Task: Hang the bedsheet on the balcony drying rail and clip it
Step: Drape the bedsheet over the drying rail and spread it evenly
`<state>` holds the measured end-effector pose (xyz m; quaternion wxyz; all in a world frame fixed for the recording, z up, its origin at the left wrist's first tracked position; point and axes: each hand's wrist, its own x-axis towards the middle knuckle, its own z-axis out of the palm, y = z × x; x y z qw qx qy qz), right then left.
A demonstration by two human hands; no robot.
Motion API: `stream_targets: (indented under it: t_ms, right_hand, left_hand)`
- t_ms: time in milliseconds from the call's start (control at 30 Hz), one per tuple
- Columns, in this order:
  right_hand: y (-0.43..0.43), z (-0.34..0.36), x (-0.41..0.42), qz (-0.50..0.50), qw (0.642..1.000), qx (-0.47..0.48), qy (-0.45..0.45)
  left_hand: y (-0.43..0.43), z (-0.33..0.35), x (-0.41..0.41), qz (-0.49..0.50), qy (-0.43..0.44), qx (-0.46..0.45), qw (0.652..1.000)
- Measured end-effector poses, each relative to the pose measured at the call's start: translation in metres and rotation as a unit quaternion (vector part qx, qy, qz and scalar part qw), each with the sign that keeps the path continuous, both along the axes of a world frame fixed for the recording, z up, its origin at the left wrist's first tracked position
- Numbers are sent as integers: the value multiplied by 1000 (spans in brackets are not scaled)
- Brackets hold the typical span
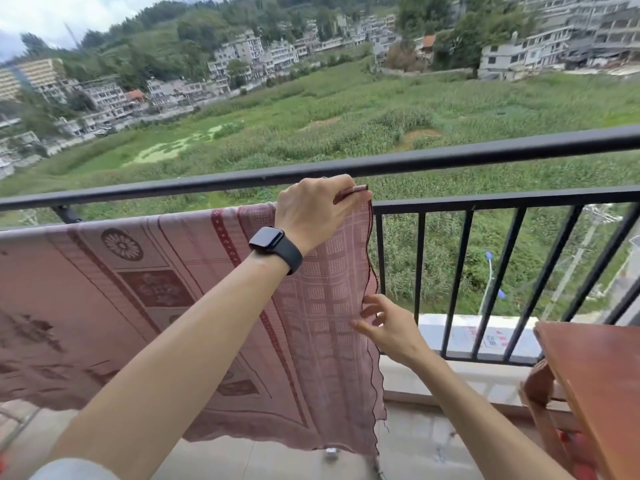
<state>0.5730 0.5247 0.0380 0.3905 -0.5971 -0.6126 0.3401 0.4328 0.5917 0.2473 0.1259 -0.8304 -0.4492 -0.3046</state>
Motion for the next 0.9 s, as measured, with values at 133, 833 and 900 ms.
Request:
stream_targets:
  t_ms: [133, 833, 900]
  right_hand:
    - [-7, -10, -31, -31, 999, 11, -13]
    - [-66, 111, -185, -31, 978, 122, 168]
    - [-68, 126, -194, -57, 973, 165, 151]
  left_hand:
    - [-7, 3, -47, -24, 3, -14, 1000]
    - [-79, 10, -187, -22, 12, -68, 997]
    - [-91, 10, -199, -25, -1, -49, 999]
